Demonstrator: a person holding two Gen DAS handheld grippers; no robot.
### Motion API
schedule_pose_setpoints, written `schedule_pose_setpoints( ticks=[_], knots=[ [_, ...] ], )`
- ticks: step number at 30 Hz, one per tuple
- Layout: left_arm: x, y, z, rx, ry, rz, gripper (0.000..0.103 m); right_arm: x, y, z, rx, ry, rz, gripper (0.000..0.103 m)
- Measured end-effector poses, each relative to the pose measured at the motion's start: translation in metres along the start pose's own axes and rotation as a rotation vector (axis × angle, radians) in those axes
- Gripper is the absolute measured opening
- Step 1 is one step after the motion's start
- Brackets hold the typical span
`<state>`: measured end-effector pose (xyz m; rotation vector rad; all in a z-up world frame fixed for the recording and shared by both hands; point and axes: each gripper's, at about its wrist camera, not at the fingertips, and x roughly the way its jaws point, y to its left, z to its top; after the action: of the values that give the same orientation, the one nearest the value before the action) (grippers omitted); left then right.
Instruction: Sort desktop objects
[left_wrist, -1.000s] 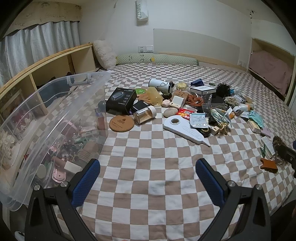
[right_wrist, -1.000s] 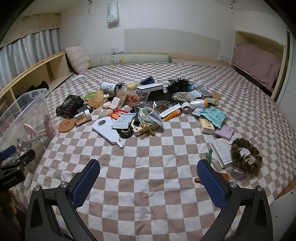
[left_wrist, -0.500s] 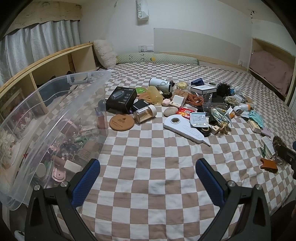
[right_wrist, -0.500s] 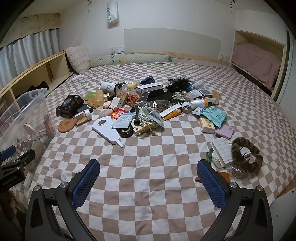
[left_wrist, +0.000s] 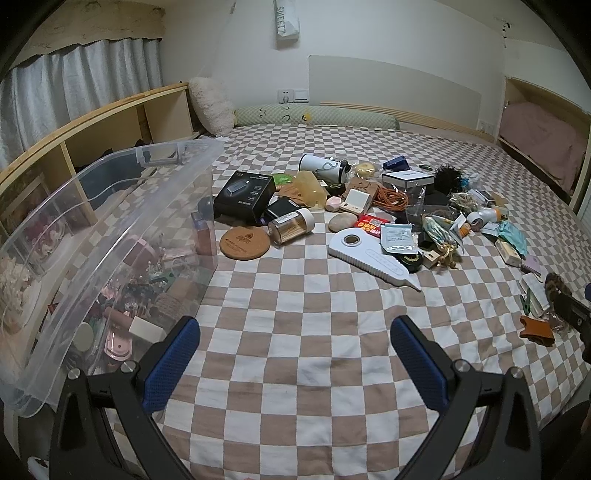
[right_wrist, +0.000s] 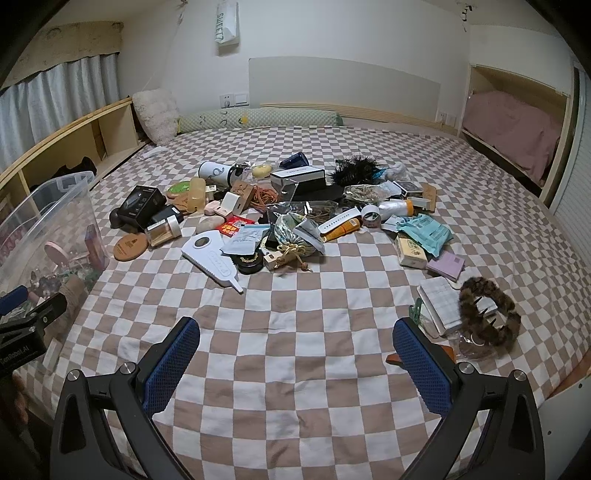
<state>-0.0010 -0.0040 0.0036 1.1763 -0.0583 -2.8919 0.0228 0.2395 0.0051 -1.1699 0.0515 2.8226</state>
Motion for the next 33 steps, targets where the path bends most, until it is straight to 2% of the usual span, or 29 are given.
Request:
schedule_pose_setpoints(
  ticks=[33],
  knots=[
    [0.0027,-0.0046,-0.002,-0.001,0.003,0.003,0.103,-0.0003,0.0031,-0.0013,-0.015,0.001,-0.012,0.103]
  ],
)
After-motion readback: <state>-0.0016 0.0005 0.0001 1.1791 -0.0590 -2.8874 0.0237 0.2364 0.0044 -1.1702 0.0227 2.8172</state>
